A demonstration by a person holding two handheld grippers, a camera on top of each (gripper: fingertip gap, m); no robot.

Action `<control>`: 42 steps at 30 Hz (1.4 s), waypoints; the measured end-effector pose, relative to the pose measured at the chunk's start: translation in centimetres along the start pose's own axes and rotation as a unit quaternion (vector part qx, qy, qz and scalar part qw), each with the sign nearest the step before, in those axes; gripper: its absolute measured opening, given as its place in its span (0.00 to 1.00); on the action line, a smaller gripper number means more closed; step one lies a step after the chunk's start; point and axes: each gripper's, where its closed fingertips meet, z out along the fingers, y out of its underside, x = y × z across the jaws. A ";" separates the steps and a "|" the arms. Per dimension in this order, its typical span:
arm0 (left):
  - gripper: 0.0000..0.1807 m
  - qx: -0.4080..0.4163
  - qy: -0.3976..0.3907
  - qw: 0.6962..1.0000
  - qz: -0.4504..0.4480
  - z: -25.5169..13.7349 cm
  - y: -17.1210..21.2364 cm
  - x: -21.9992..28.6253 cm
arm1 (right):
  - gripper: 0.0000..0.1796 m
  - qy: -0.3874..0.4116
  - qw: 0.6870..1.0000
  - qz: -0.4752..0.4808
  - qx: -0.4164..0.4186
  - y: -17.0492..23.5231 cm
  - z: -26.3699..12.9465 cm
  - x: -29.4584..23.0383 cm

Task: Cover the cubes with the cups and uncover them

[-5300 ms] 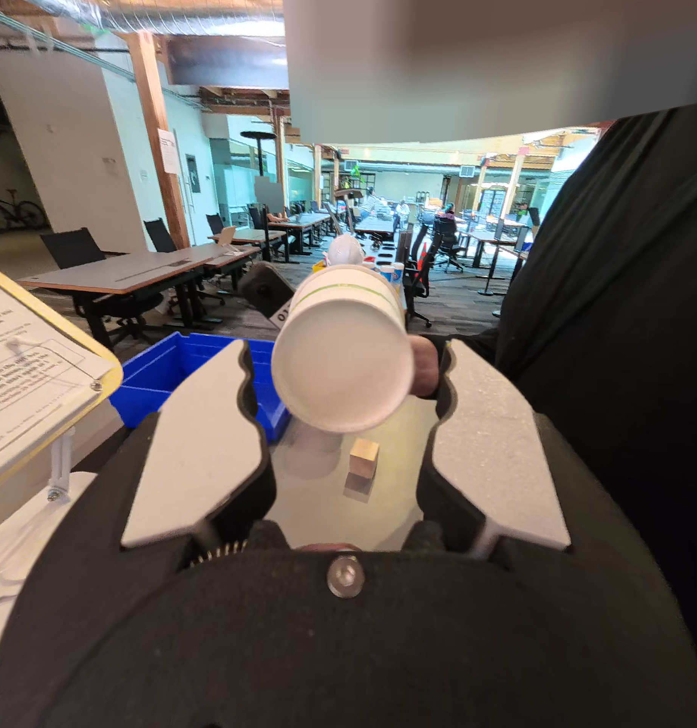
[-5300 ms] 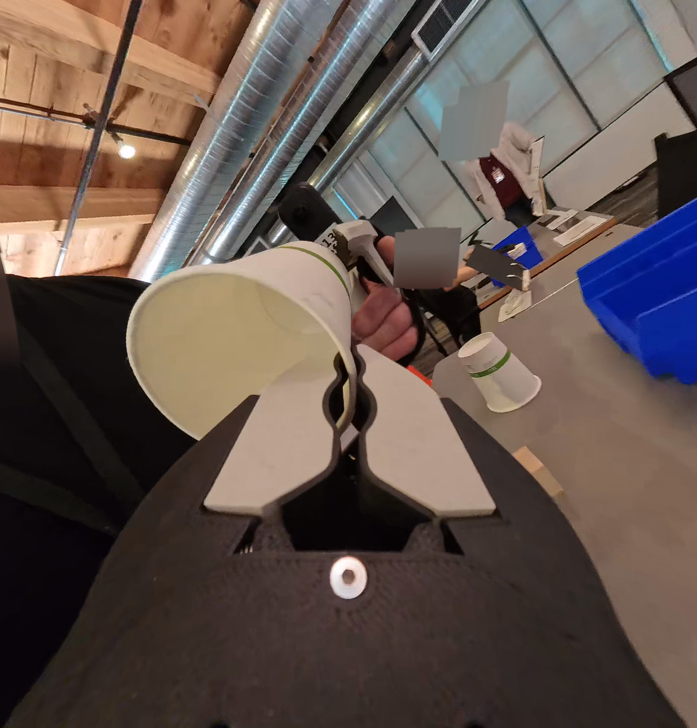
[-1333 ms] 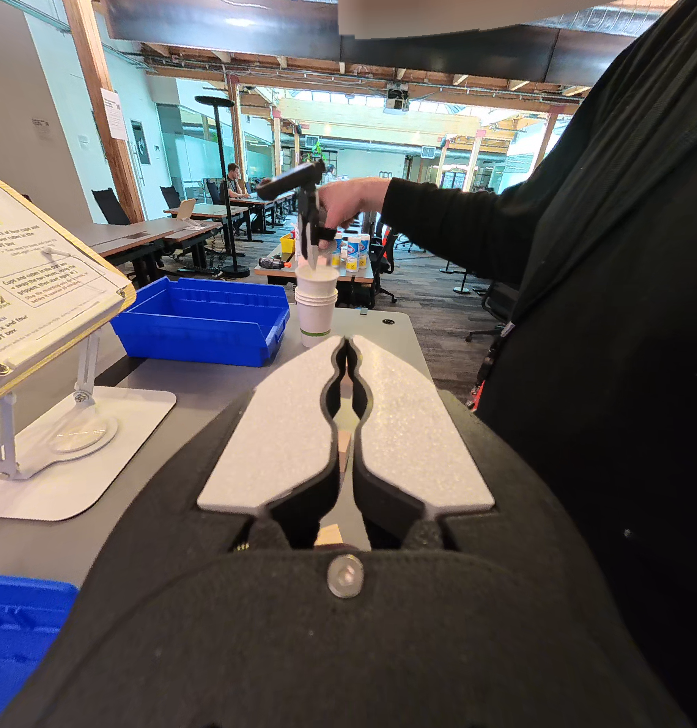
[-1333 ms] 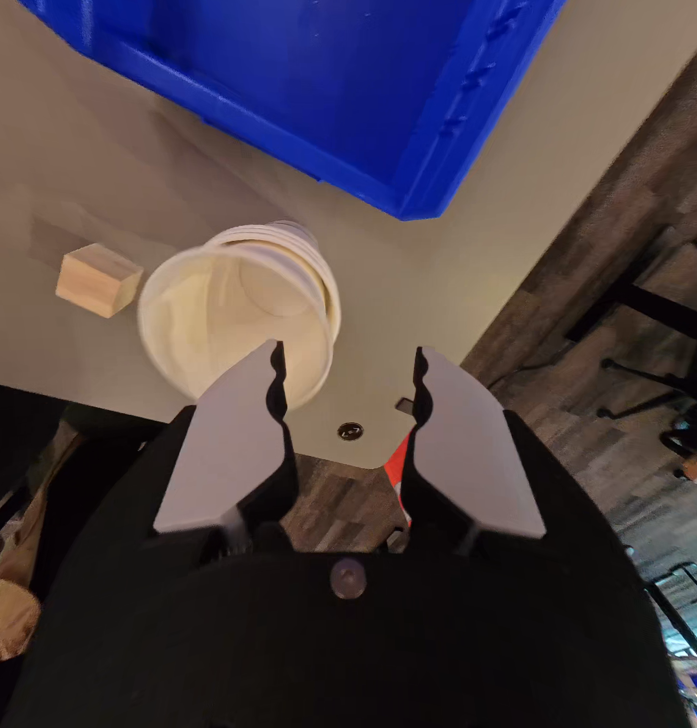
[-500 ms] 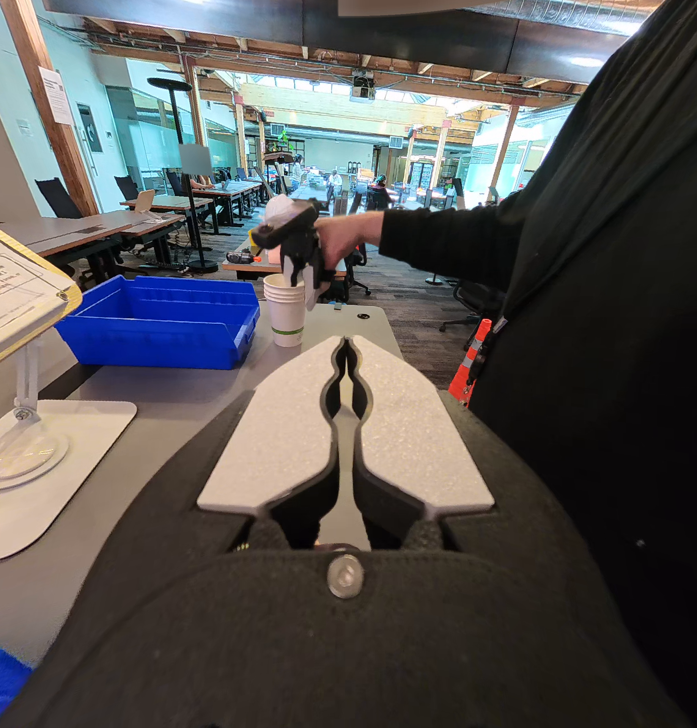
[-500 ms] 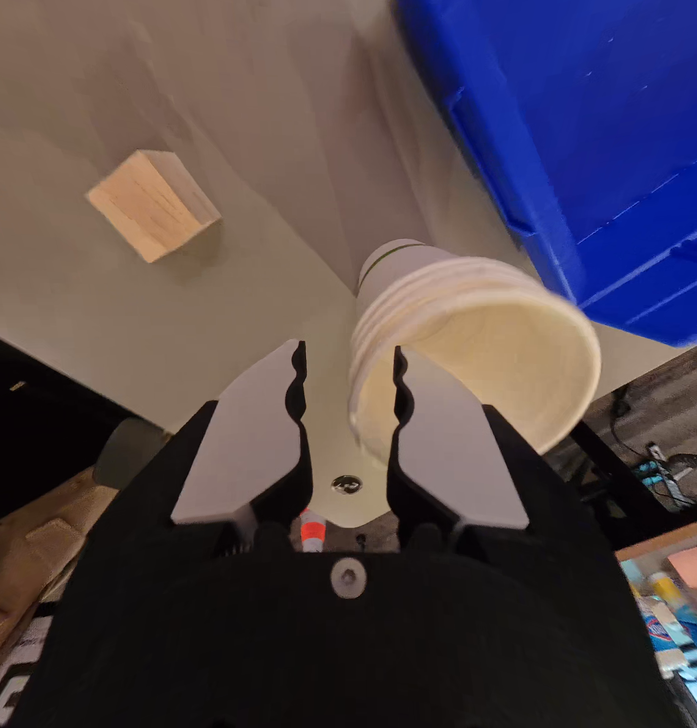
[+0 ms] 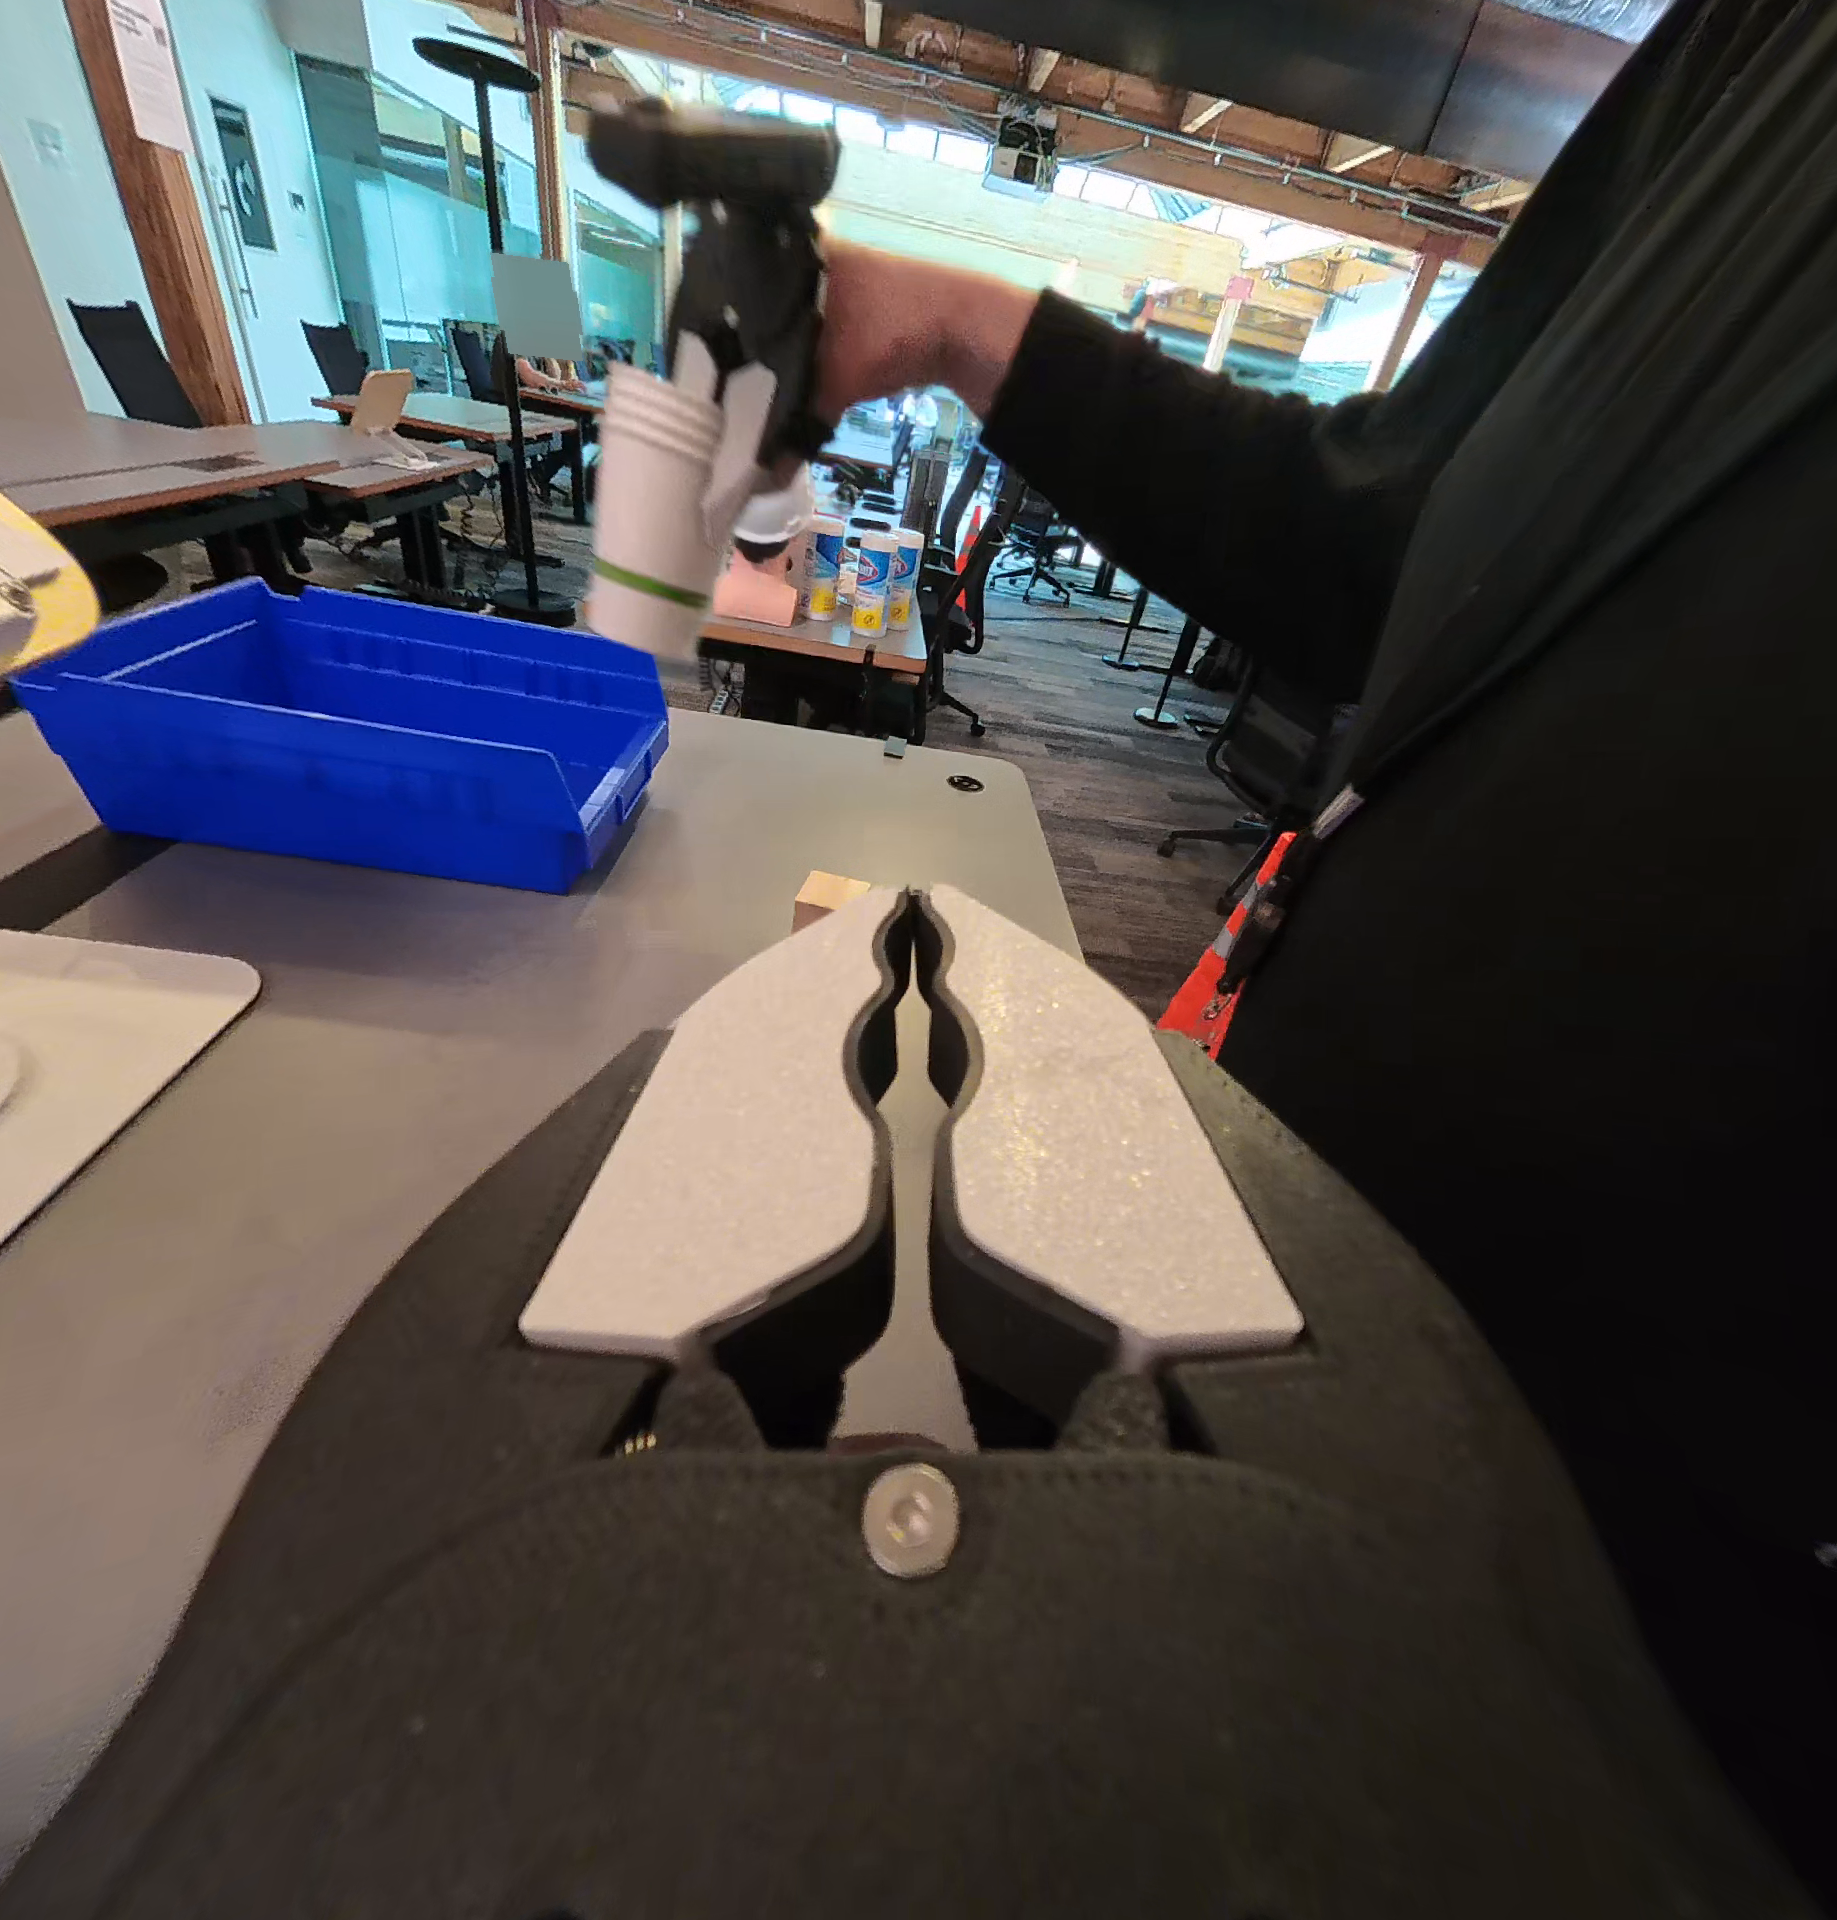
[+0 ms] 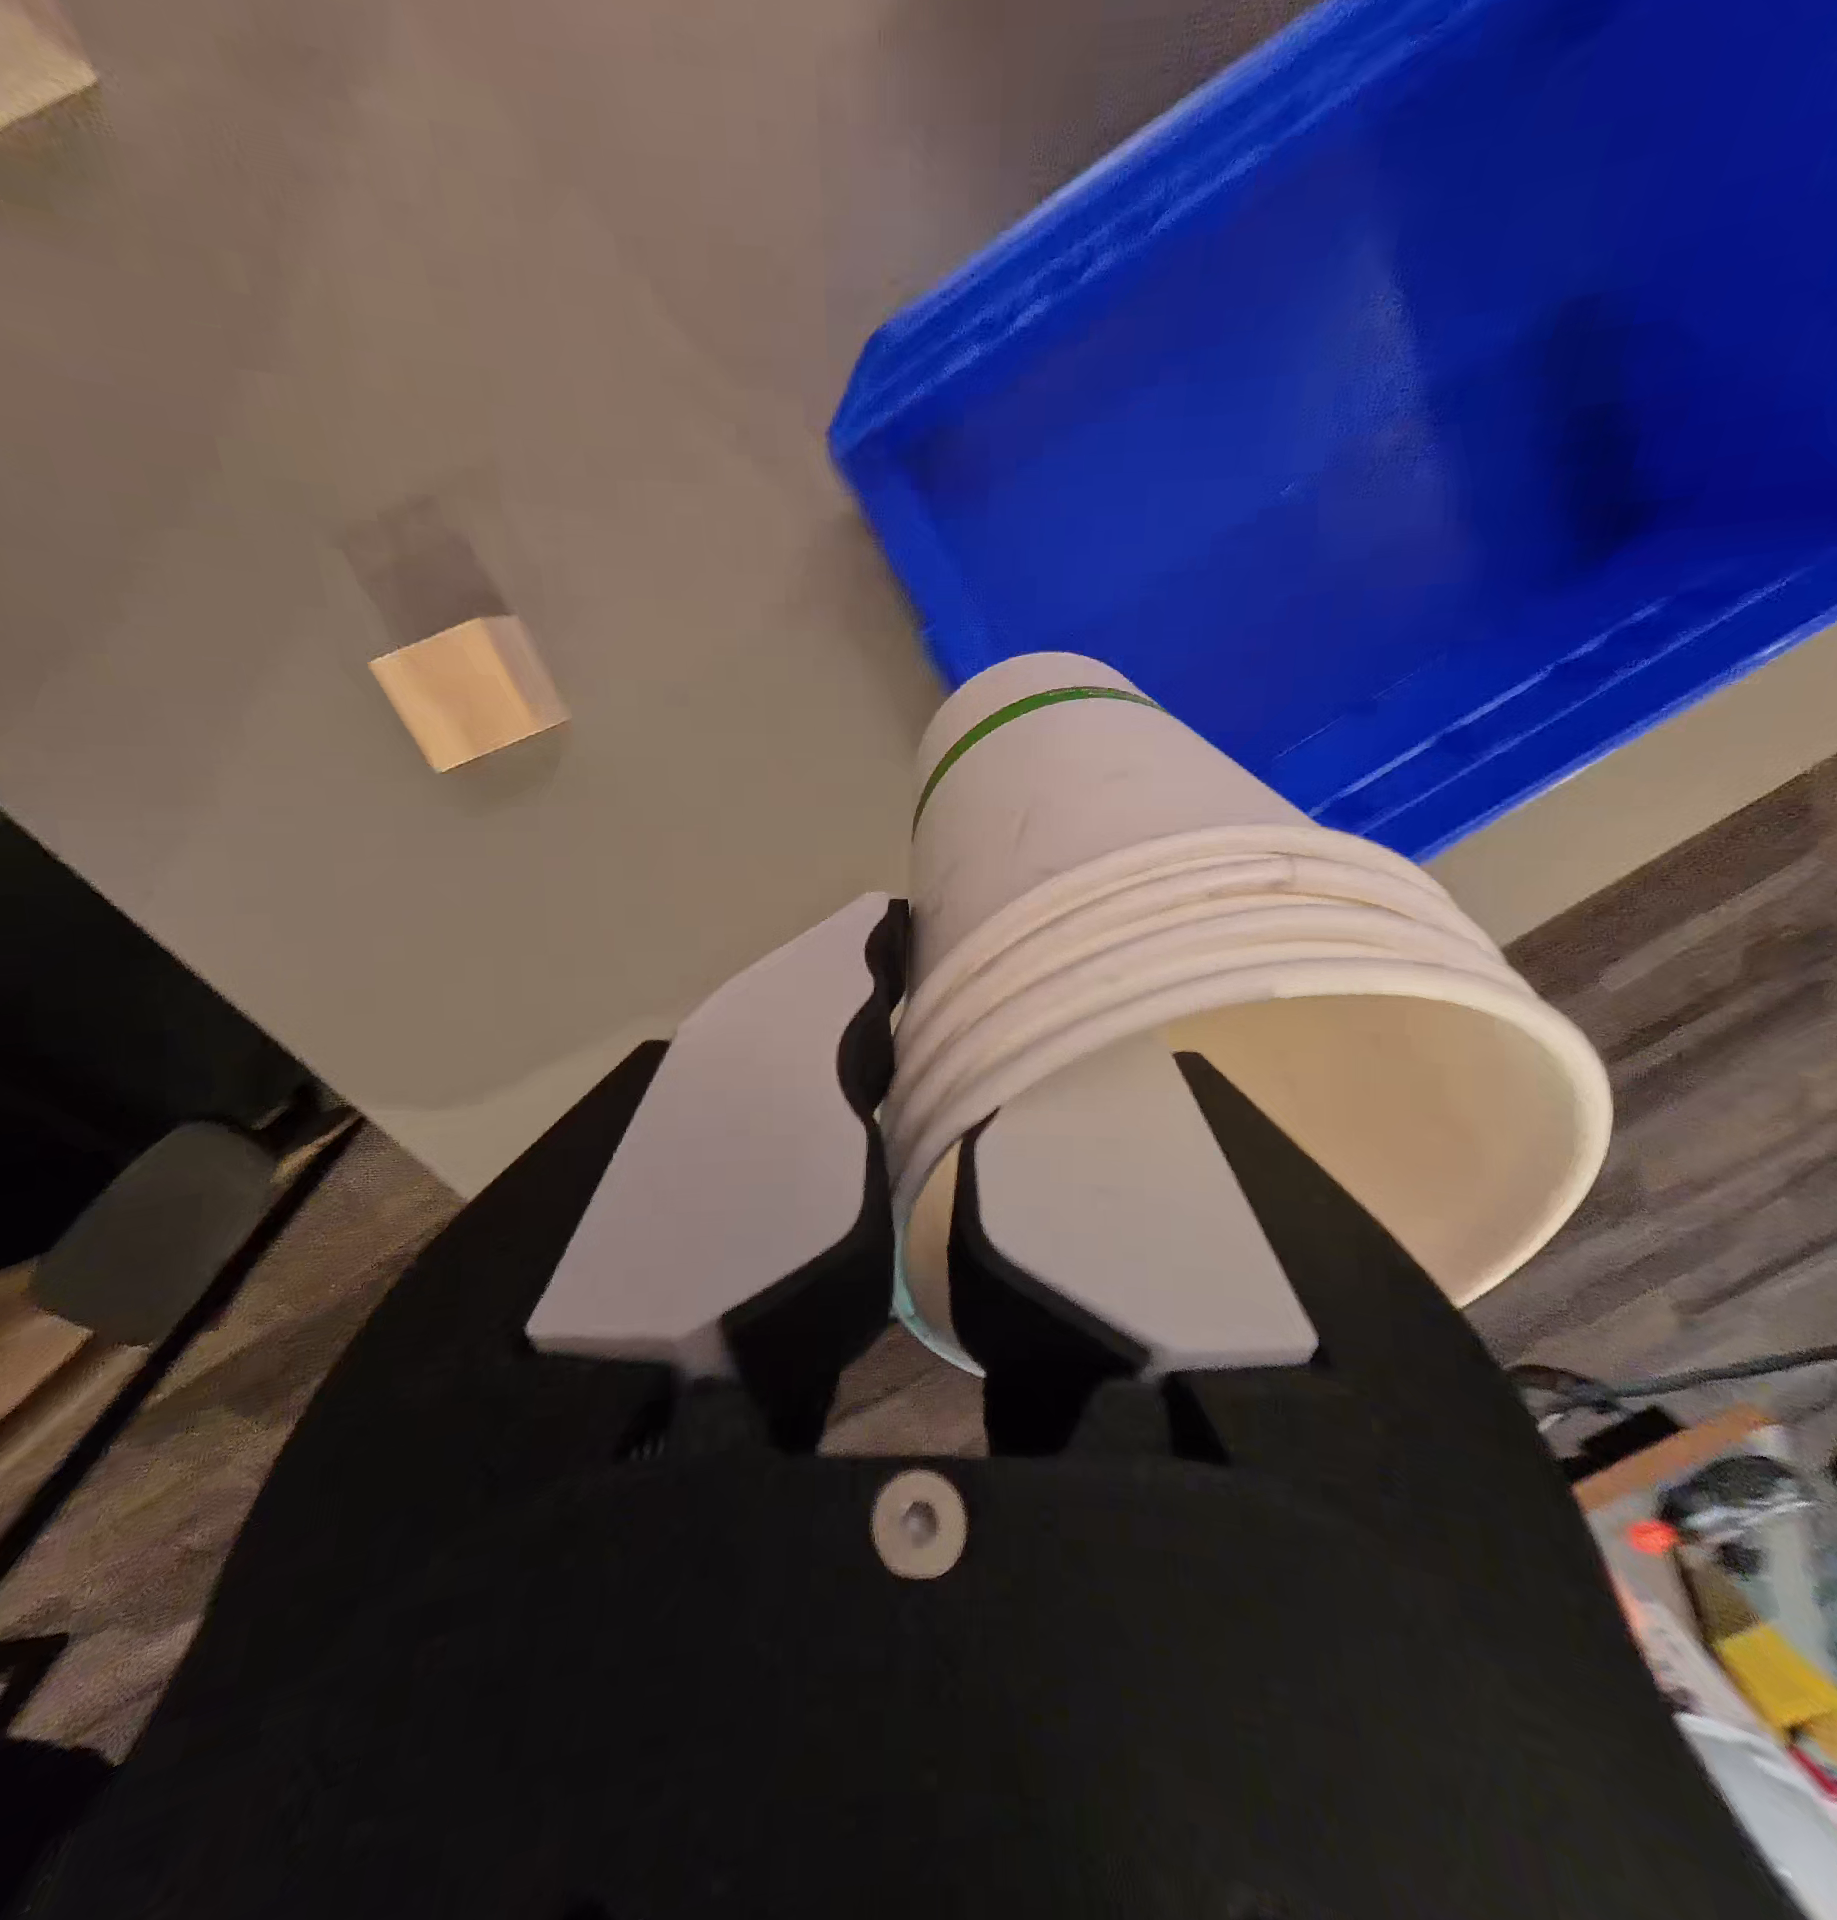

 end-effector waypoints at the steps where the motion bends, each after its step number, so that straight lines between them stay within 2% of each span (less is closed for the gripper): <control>1: 0.00 0.001 0.002 1.000 -0.004 0.6 0.2 -0.1 | 0.03 0.004 1.000 -0.012 0.001 -1.1 -0.3 1.4; 3: 0.00 0.000 0.006 1.000 -0.011 2.1 0.6 -0.1 | 0.03 0.007 0.999 -0.031 -0.006 -3.0 0.8 4.3; 7: 0.00 -0.003 0.008 1.000 -0.022 4.7 1.1 0.1 | 0.03 0.002 0.997 -0.054 -0.051 -5.2 5.7 10.1; 13: 0.00 -0.007 -0.021 0.999 -0.039 6.2 1.7 -0.5 | 0.03 -0.016 0.995 -0.071 -0.074 -8.4 12.2 16.2; 22: 0.00 -0.006 -0.065 0.997 -0.051 6.3 1.9 -2.3 | 0.04 -0.032 0.989 -0.086 -0.114 -10.1 18.4 20.0; 25: 0.00 -0.008 -0.067 0.996 -0.054 6.5 2.0 -2.8 | 0.07 -0.035 0.990 -0.087 -0.108 -10.9 18.5 20.0; 27: 0.00 -0.008 -0.063 0.997 -0.054 6.7 2.0 -3.0 | 0.18 -0.030 0.990 -0.083 -0.113 -10.9 18.5 20.2; 30: 0.00 -0.014 -0.056 0.997 -0.050 6.9 2.0 -3.0 | 0.23 -0.021 0.992 -0.079 -0.099 -11.1 17.6 20.2; 33: 0.00 -0.016 -0.048 0.998 -0.049 6.9 2.1 -2.8 | 0.28 0.000 0.994 -0.067 -0.085 -11.0 15.4 19.9; 35: 0.00 -0.016 -0.047 0.998 -0.047 6.8 2.1 -2.7 | 0.29 0.021 0.997 -0.062 -0.047 -11.2 12.7 18.9; 38: 0.00 -0.012 -0.045 0.998 -0.043 6.5 1.9 -2.6 | 0.27 0.031 0.996 -0.079 0.013 -10.9 7.9 14.5; 42: 0.00 -0.012 -0.034 0.998 -0.042 6.6 2.1 -2.1 | 0.23 -0.027 0.986 -0.141 0.087 -9.7 4.4 2.9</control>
